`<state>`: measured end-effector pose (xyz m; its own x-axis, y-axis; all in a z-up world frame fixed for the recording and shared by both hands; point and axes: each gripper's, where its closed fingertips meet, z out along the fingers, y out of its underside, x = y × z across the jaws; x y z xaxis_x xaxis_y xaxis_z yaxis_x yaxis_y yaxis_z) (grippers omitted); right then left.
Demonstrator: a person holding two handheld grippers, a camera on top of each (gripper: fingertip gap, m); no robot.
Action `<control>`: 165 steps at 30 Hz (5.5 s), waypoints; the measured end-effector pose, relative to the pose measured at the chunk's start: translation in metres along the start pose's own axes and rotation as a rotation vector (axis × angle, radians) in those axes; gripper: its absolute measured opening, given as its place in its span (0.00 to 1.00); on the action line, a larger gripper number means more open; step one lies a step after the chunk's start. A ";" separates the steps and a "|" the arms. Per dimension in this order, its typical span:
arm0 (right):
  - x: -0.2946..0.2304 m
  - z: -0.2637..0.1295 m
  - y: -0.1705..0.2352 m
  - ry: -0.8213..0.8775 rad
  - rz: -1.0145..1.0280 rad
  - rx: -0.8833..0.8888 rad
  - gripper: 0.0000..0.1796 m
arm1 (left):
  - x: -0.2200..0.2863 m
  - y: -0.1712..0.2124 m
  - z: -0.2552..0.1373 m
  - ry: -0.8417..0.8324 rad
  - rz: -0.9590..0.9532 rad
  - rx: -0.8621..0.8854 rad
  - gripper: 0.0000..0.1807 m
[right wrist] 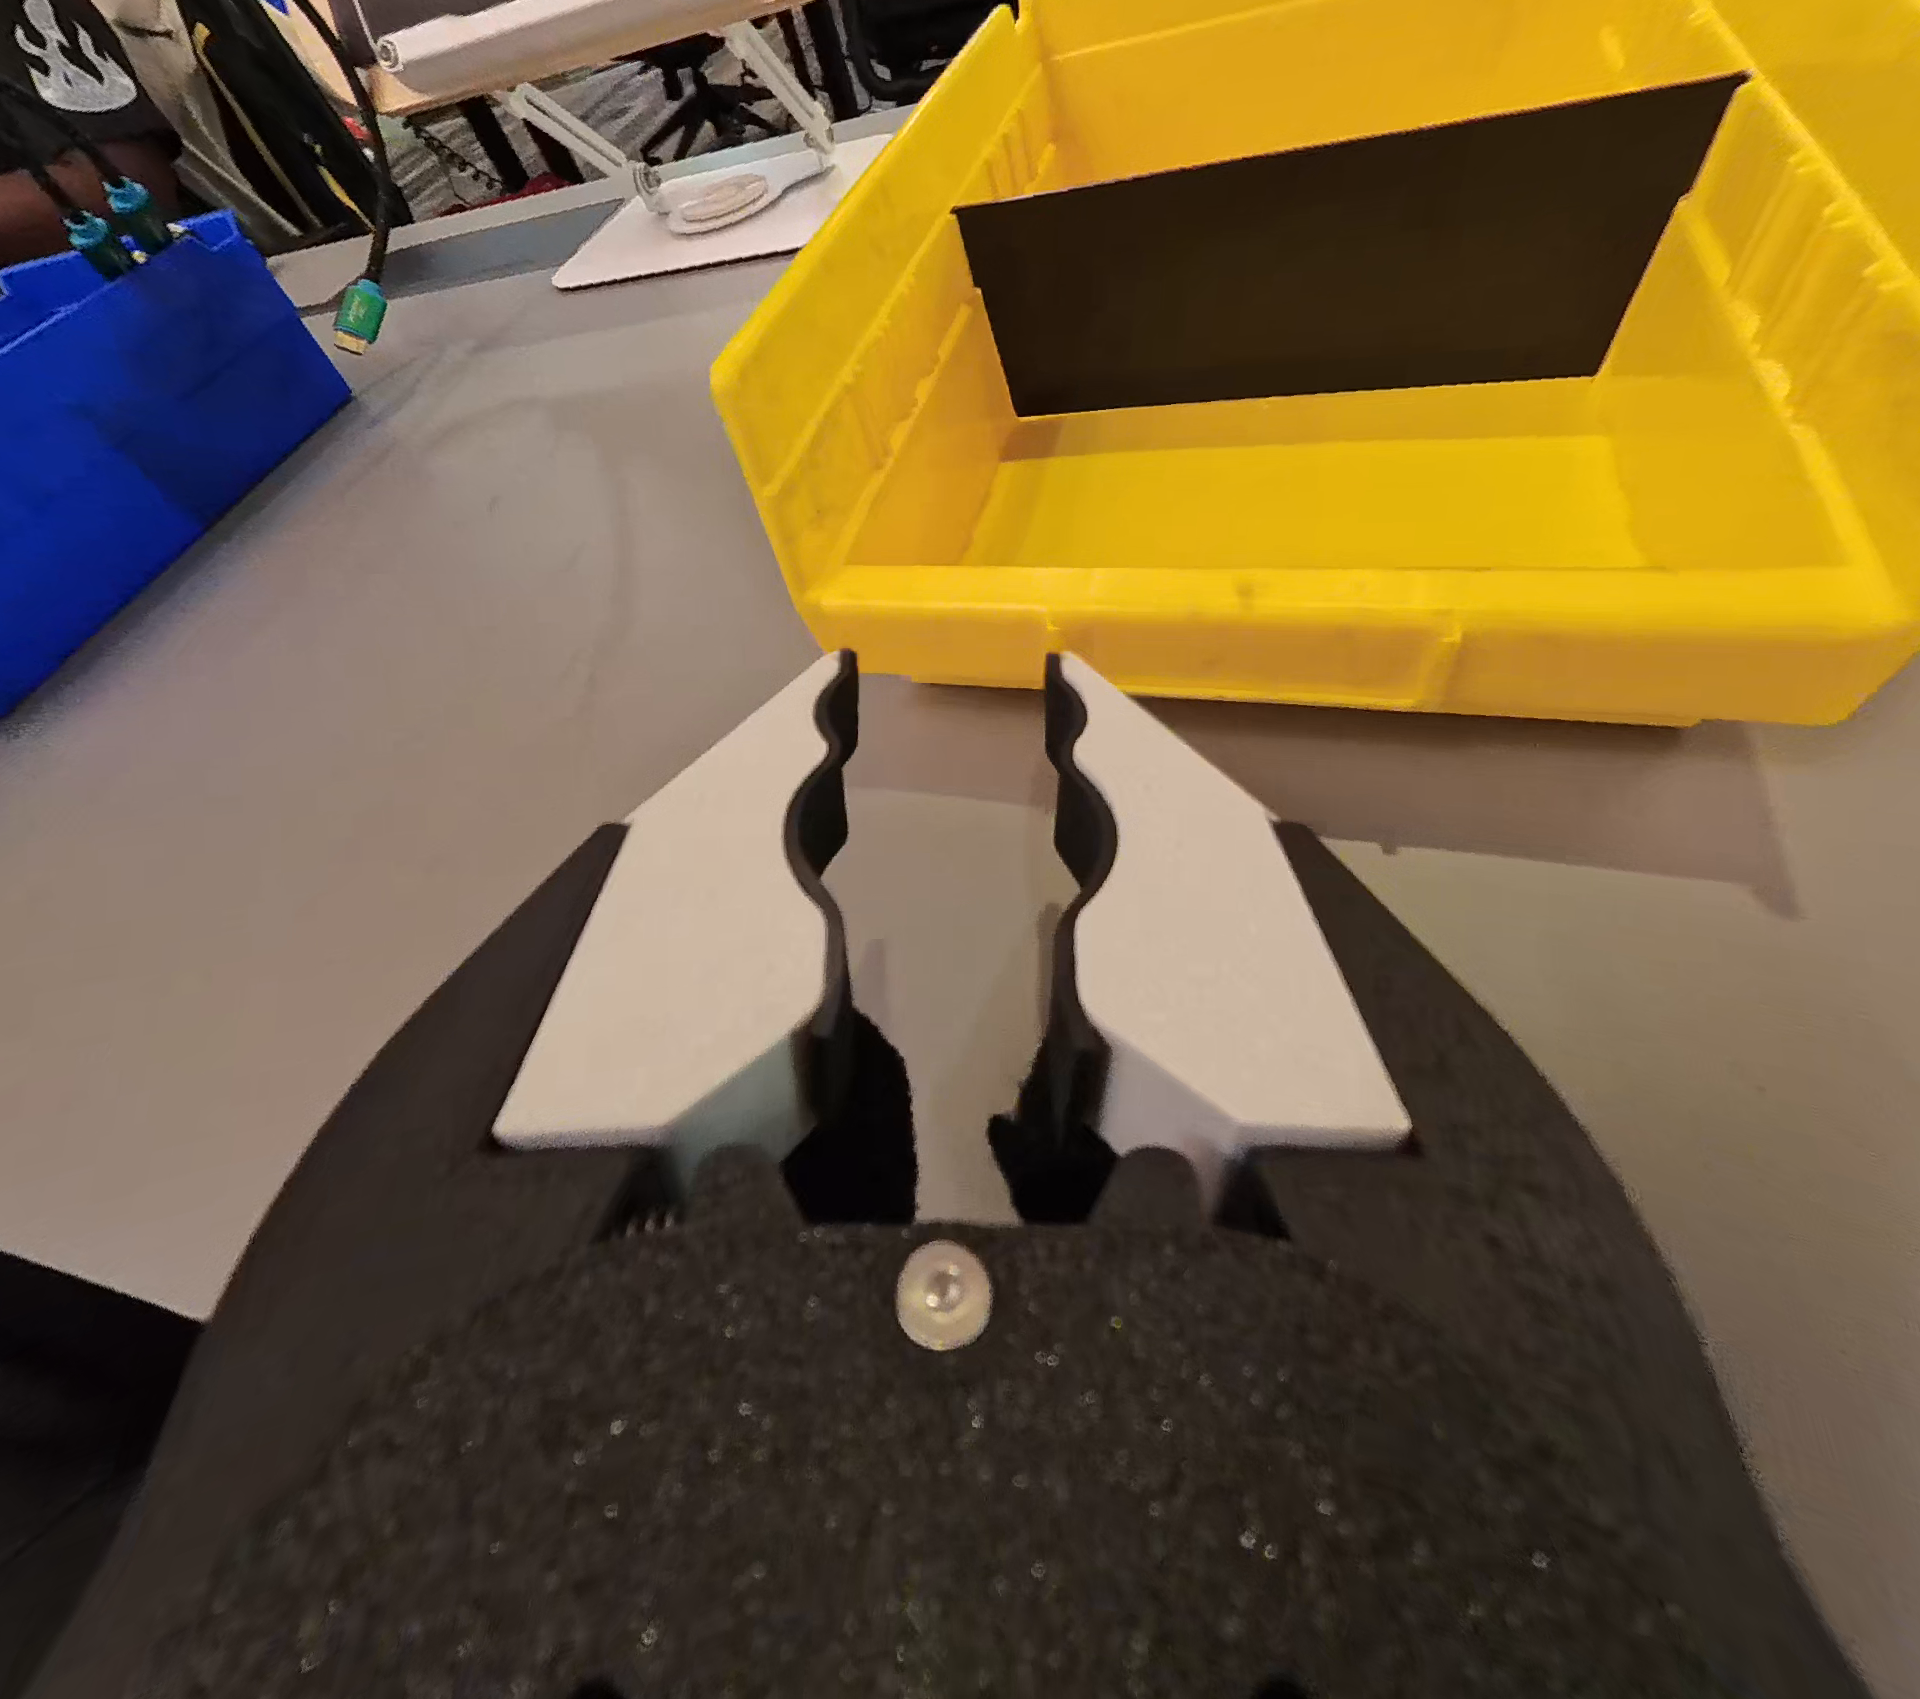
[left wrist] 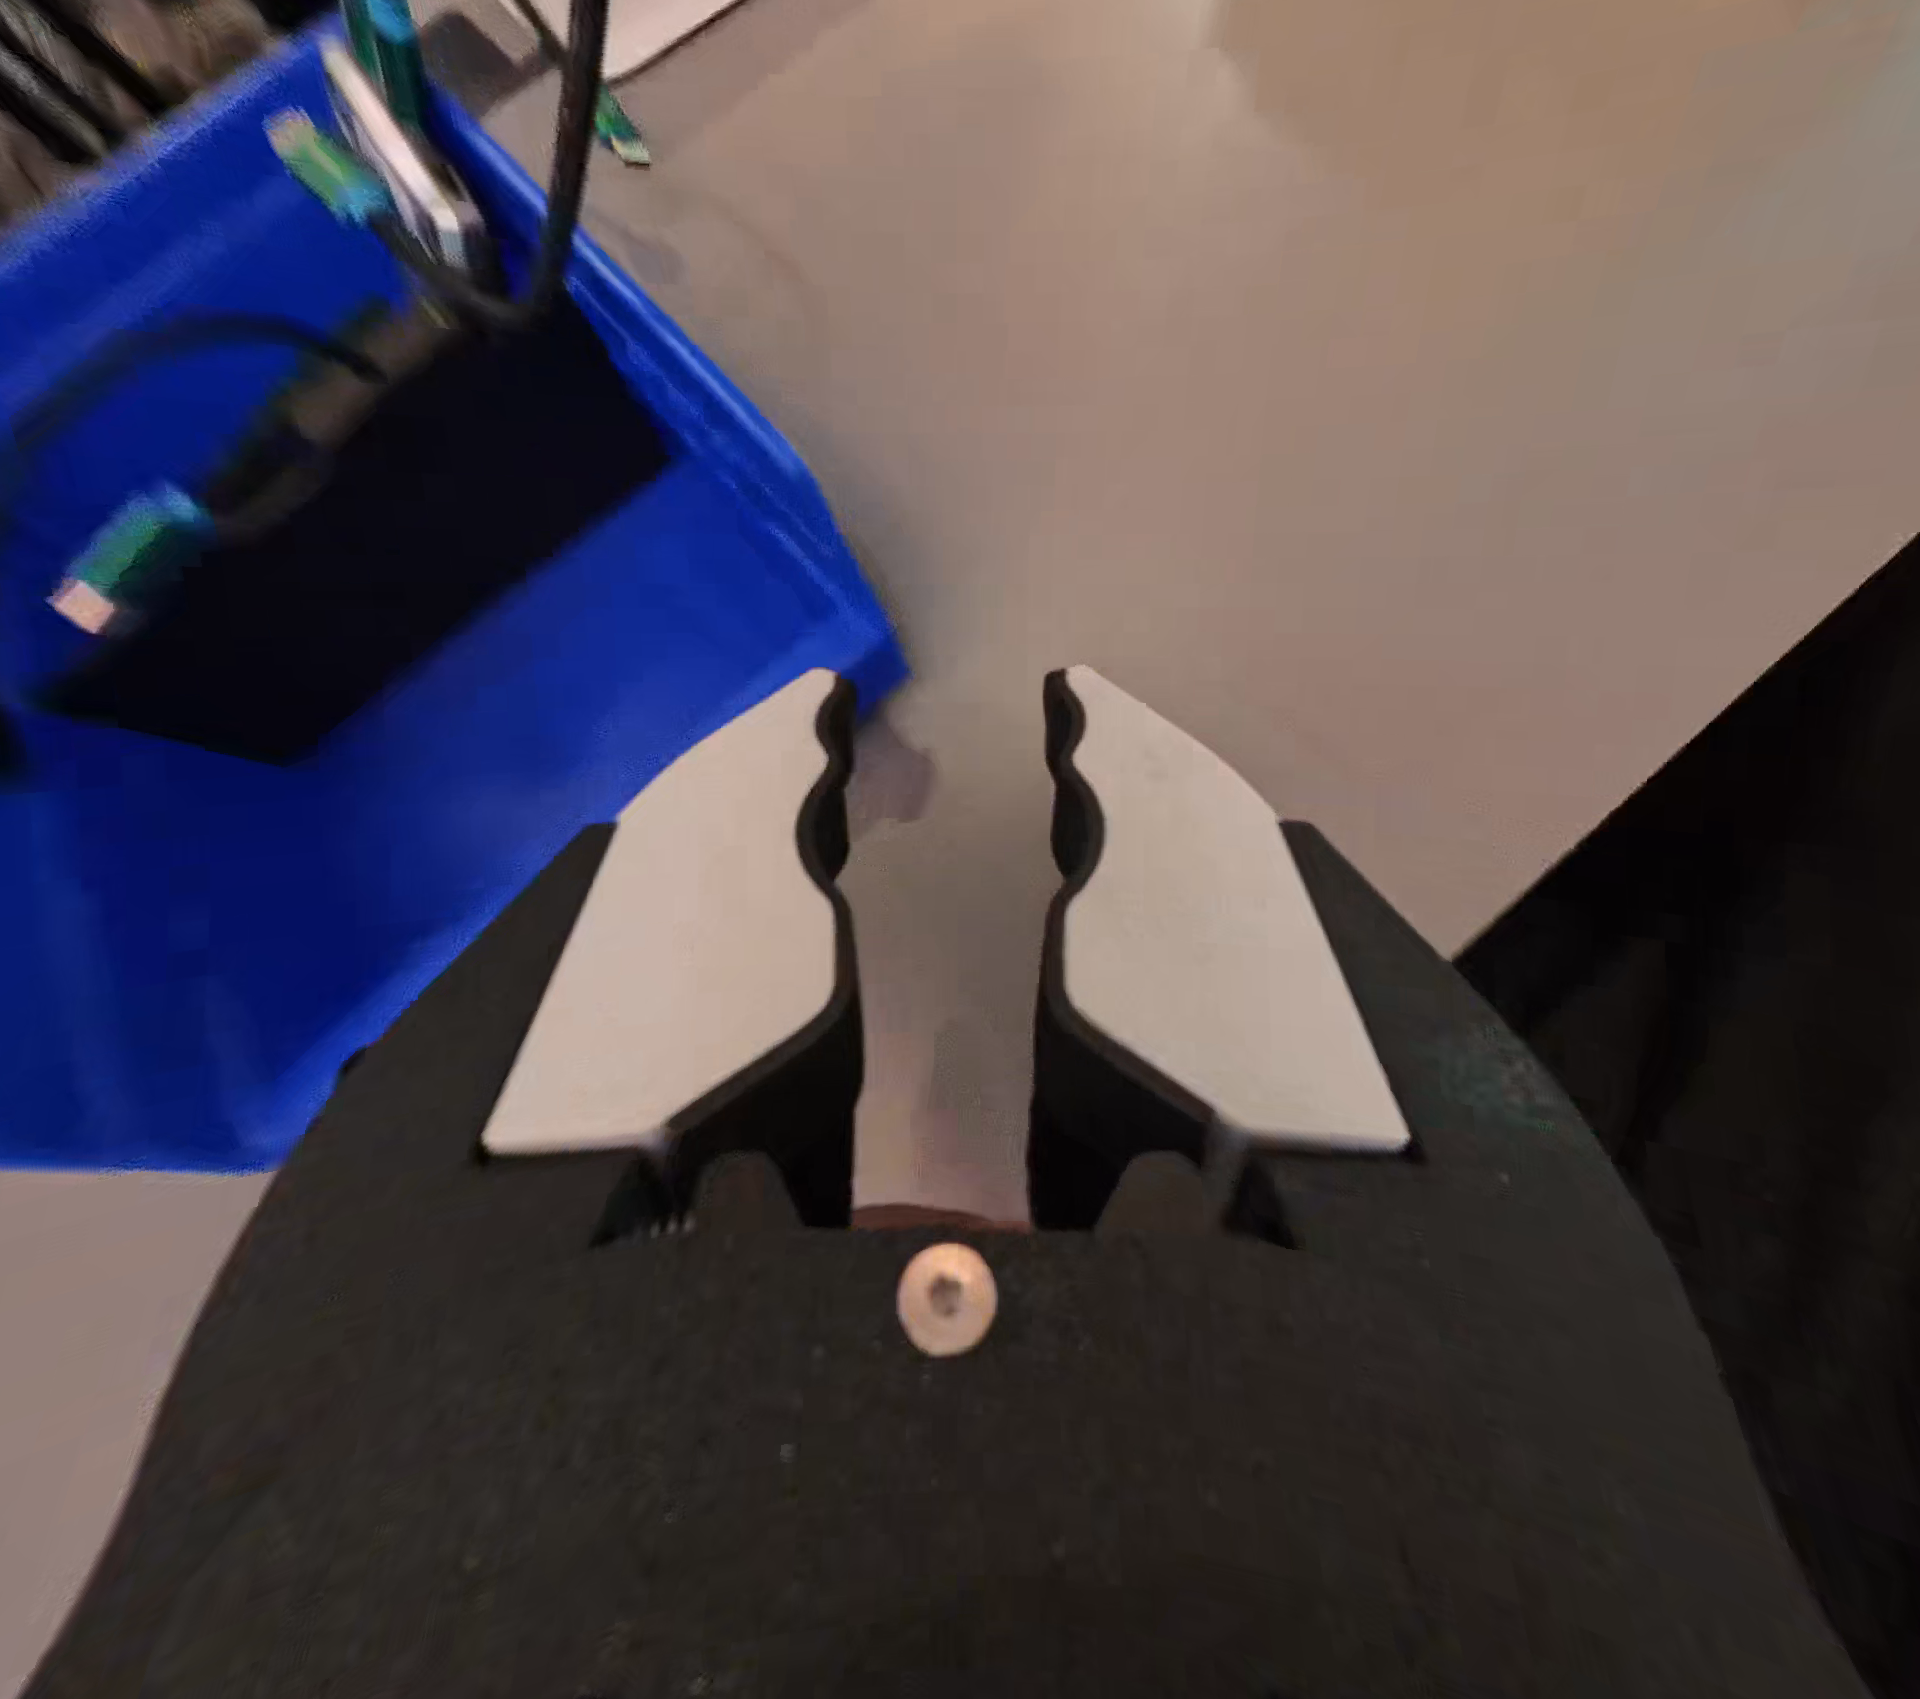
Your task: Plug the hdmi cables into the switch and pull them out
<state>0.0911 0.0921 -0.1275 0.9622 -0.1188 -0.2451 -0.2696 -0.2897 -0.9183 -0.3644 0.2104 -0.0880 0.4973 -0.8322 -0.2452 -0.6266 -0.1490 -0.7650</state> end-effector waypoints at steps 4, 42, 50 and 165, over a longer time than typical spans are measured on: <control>-0.010 0.007 0.006 -0.052 0.027 -0.028 0.20 | -0.050 -0.018 0.009 0.017 0.242 -0.171 0.19; -0.032 0.018 0.012 -0.178 0.089 -0.077 0.19 | -0.223 -0.147 0.014 0.208 -0.011 0.032 0.08; -0.045 0.017 0.005 -0.193 0.050 -0.049 0.18 | -0.238 -0.206 -0.030 0.462 -0.667 0.569 0.07; -0.025 0.047 -0.102 -0.280 -0.108 -0.127 0.34 | 0.095 -0.102 0.103 0.295 -0.209 0.300 0.38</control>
<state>0.0968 0.1688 -0.0424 0.9540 0.1795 -0.2402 -0.1510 -0.4047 -0.9019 -0.1915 0.2017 -0.0946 0.3755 -0.9235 0.0790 -0.3080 -0.2047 -0.9291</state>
